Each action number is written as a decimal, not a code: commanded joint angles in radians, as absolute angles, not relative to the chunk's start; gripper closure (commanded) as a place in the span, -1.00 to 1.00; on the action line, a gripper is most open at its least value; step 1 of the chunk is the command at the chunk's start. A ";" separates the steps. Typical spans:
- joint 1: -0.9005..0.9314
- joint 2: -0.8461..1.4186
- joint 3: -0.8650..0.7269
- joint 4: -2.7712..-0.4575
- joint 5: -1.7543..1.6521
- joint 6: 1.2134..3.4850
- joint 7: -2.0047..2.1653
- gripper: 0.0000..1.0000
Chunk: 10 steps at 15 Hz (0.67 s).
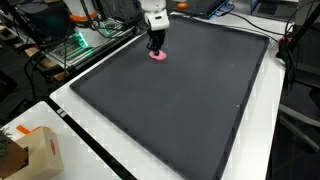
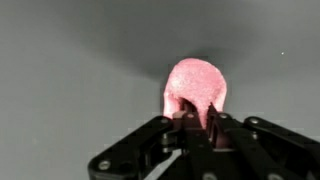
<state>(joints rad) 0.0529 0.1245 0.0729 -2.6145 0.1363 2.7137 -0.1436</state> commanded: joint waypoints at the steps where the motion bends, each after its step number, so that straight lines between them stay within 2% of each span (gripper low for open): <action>1: 0.049 0.137 0.076 -2.625 0.115 2.734 -0.139 0.97; 8: 0.048 0.126 0.077 -2.627 0.117 2.729 -0.140 0.98; 9: 0.049 0.124 0.077 -2.626 0.120 2.727 -0.132 0.42; 10: 0.047 0.122 0.080 -2.625 0.128 2.721 -0.141 0.39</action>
